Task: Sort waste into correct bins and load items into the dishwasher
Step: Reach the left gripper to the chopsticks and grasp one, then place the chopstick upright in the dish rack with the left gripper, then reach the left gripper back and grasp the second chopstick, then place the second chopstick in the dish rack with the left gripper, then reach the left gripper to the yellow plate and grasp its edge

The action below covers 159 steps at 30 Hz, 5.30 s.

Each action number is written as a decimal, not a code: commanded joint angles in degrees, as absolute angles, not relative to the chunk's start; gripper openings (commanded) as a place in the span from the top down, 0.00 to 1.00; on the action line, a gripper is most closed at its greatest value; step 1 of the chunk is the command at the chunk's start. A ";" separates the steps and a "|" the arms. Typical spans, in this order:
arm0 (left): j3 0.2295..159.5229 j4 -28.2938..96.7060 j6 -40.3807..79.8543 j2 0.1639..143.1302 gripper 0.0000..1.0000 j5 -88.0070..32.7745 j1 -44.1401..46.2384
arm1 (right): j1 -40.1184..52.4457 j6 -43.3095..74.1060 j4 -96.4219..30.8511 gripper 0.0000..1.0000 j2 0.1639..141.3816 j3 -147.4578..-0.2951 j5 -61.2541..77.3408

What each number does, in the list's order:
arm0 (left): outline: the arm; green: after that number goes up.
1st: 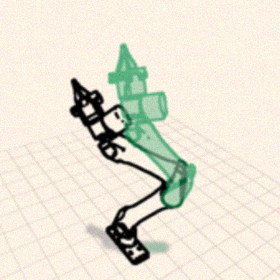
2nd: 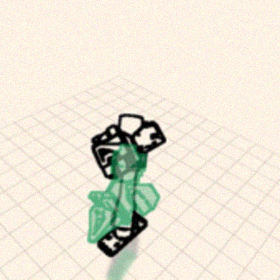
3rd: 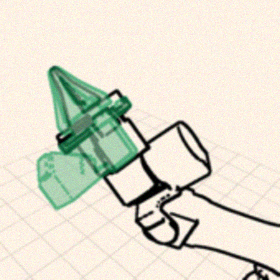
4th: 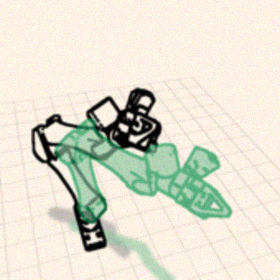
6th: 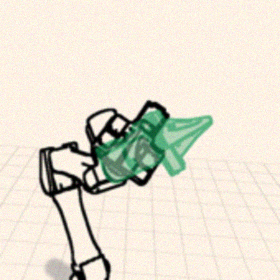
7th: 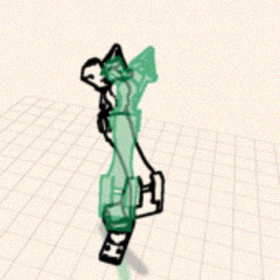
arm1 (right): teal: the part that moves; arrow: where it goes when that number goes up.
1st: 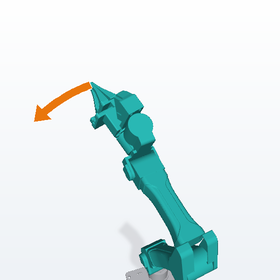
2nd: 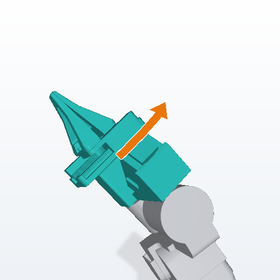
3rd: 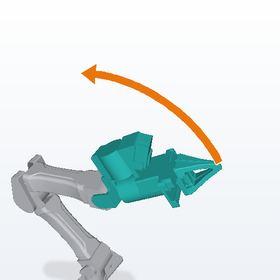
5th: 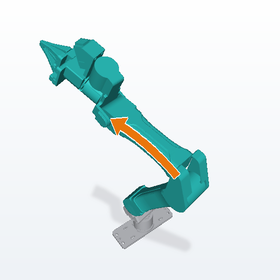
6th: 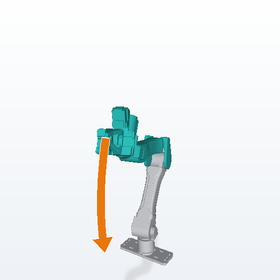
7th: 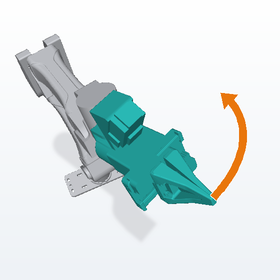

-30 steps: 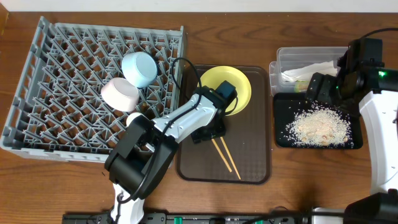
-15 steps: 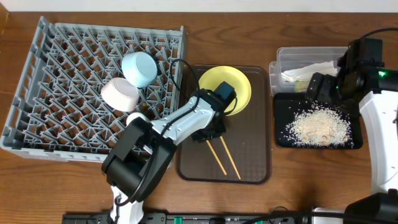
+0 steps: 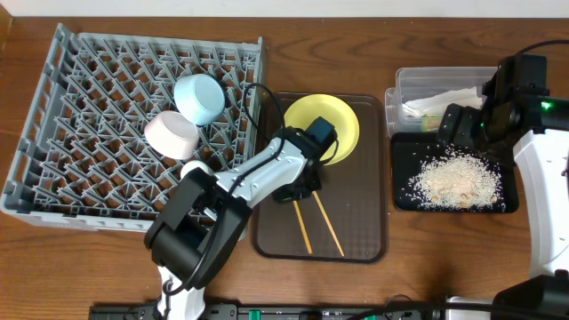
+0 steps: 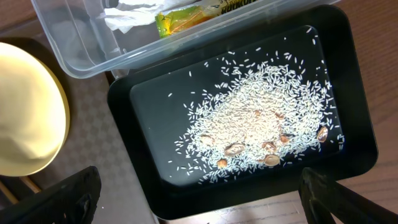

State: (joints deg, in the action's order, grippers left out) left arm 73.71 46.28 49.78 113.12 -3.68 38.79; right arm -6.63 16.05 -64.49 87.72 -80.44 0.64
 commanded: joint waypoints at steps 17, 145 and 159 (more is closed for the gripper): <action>76.31 45.39 -1.74 83.57 0.92 -0.78 19.75 | -6.92 15.81 -64.53 0.01 87.59 -81.58 0.93; 74.37 25.10 -20.99 101.69 0.31 -10.94 40.27 | -6.90 15.79 -64.99 0.01 87.59 -81.58 0.93; 74.35 18.83 -23.03 116.22 0.26 -10.94 44.23 | -6.90 15.81 -65.19 0.01 87.59 -81.58 0.93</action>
